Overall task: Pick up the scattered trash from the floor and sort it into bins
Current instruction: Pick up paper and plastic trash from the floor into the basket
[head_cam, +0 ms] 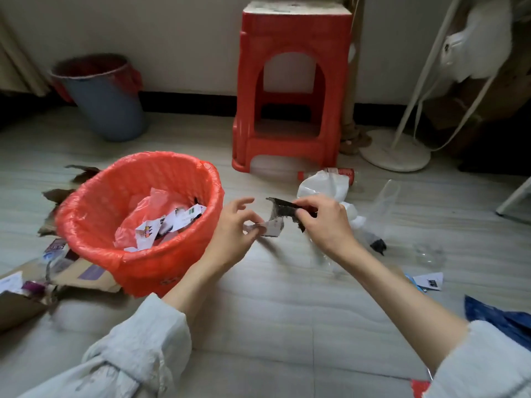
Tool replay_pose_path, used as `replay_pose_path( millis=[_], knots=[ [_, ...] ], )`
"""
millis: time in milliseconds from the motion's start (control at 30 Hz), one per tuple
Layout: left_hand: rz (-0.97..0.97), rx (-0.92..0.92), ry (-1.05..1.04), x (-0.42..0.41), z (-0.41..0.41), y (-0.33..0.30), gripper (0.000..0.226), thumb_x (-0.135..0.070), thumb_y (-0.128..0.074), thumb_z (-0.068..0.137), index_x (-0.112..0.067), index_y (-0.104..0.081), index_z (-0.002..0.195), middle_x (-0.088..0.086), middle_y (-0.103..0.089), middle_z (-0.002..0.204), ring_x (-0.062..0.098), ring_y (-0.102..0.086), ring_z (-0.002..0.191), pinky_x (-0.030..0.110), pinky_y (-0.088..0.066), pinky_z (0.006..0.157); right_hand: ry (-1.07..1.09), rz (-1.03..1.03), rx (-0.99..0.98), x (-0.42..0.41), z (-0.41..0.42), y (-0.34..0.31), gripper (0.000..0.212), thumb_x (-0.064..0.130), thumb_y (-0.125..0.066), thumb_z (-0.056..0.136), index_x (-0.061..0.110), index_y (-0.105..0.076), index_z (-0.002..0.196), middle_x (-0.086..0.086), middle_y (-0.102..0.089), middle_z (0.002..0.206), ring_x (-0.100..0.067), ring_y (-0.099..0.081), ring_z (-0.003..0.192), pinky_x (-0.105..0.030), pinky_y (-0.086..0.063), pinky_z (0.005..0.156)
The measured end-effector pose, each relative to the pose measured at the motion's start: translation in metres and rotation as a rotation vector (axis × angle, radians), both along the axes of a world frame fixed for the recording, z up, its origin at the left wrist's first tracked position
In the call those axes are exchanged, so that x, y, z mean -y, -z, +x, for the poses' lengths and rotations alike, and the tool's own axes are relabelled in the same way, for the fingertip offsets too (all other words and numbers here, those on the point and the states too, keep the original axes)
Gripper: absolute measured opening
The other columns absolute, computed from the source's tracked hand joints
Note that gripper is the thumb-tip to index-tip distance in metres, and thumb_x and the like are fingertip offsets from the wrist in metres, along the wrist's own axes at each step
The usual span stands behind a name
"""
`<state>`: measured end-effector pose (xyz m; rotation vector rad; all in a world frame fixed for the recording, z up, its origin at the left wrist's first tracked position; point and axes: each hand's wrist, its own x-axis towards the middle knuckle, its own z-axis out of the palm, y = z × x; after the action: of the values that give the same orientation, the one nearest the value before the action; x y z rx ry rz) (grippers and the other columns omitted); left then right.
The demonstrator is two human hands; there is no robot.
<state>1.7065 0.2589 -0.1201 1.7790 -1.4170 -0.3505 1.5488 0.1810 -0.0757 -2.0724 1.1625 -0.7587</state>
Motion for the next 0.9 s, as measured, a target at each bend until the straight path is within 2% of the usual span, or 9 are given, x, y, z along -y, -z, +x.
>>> replay_pose_path(
  millis=[100, 200, 267, 367, 500, 633, 767, 833, 900],
  knots=[
    [0.074, -0.142, 0.147, -0.001, -0.004, -0.017, 0.024, -0.015, -0.073, 0.075, -0.033, -0.061, 0.065, 0.002, -0.043, 0.142, 0.012, -0.047, 0.124, 0.037, -0.046, 0.092, -0.035, 0.186, 0.217, -0.004, 0.006, -0.016, 0.014, 0.005, -0.062, 0.083, 0.014, -0.071, 0.088, -0.001, -0.068, 0.080, -0.014, -0.063, 0.076, -0.023, -0.048, 0.072],
    [-0.020, -0.357, 0.115, 0.001, -0.013, -0.028, 0.017, -0.013, -0.070, 0.077, -0.028, -0.066, 0.070, -0.002, -0.070, 0.100, 0.006, -0.062, 0.089, 0.034, -0.048, 0.086, -0.036, 0.311, 0.371, -0.007, 0.011, -0.026, 0.012, 0.006, -0.064, 0.083, 0.017, -0.069, 0.082, -0.002, -0.070, 0.078, -0.014, -0.066, 0.076, -0.026, -0.053, 0.074],
    [-0.071, -0.360, -0.002, 0.000, -0.013, -0.030, 0.026, -0.004, -0.068, 0.079, -0.028, -0.065, 0.071, -0.007, -0.069, 0.077, 0.008, -0.062, 0.074, 0.030, -0.048, 0.076, -0.021, 0.372, 0.446, -0.008, 0.010, -0.032, 0.007, 0.008, -0.065, 0.083, 0.014, -0.068, 0.083, -0.002, -0.069, 0.077, -0.012, -0.065, 0.072, -0.019, -0.054, 0.069],
    [-0.143, -0.364, -0.137, 0.000, -0.006, -0.031, 0.028, -0.004, -0.068, 0.080, -0.028, -0.062, 0.067, -0.007, -0.065, 0.069, 0.005, -0.060, 0.066, 0.025, -0.048, 0.070, -0.006, 0.418, 0.493, -0.007, 0.009, -0.035, 0.006, 0.005, -0.063, 0.085, 0.006, -0.067, 0.090, -0.005, -0.067, 0.076, -0.012, -0.063, 0.068, -0.013, -0.052, 0.059],
    [-0.253, -0.351, -0.224, 0.002, 0.012, -0.048, 0.023, -0.005, -0.068, 0.081, -0.024, -0.063, 0.070, -0.004, -0.065, 0.070, 0.009, -0.060, 0.068, 0.027, -0.049, 0.071, -0.013, 0.433, 0.529, -0.004, 0.020, -0.038, 0.009, 0.003, -0.061, 0.086, 0.011, -0.064, 0.082, -0.003, -0.064, 0.071, -0.006, -0.061, 0.058, -0.013, -0.046, 0.050],
    [-0.341, -0.382, -0.304, -0.004, 0.039, -0.073, 0.019, -0.009, -0.062, 0.087, -0.023, -0.061, 0.075, -0.007, -0.064, 0.073, -0.002, -0.058, 0.064, 0.020, -0.048, 0.066, -0.051, 0.443, 0.648, -0.001, 0.052, -0.054, 0.015, 0.005, -0.057, 0.089, 0.016, -0.060, 0.081, -0.004, -0.064, 0.077, -0.019, -0.060, 0.075, -0.028, -0.049, 0.067],
    [-0.188, -0.209, -0.641, -0.025, 0.084, -0.076, 0.009, -0.013, -0.057, 0.087, -0.013, -0.064, 0.091, 0.001, -0.066, 0.084, 0.018, -0.063, 0.084, 0.030, -0.045, 0.077, -0.141, 0.533, 0.694, -0.013, 0.089, -0.054, 0.008, 0.009, -0.060, 0.088, 0.015, -0.060, 0.083, -0.009, -0.065, 0.084, -0.026, -0.061, 0.085, -0.039, -0.050, 0.078],
    [0.078, -0.177, -0.705, -0.038, 0.106, -0.066, 0.031, -0.013, -0.055, 0.084, -0.009, -0.057, 0.116, 0.012, -0.063, 0.112, 0.031, -0.056, 0.107, 0.034, -0.042, 0.087, -0.155, 0.597, 0.677, -0.022, 0.102, -0.046, 0.003, 0.010, -0.061, 0.088, 0.012, -0.060, 0.086, -0.011, -0.065, 0.088, -0.028, -0.062, 0.089, -0.044, -0.050, 0.086],
    [0.275, -0.086, -0.661, -0.050, 0.117, -0.055, 0.056, -0.015, -0.056, 0.086, -0.008, -0.036, 0.138, 0.016, -0.045, 0.138, 0.034, -0.040, 0.127, 0.040, -0.035, 0.103, -0.138, 0.664, 0.689, -0.026, 0.107, -0.040, 0.002, 0.007, -0.058, 0.089, 0.009, -0.059, 0.089, -0.013, -0.064, 0.094, -0.029, -0.062, 0.092, -0.045, -0.049, 0.090]
  ],
)
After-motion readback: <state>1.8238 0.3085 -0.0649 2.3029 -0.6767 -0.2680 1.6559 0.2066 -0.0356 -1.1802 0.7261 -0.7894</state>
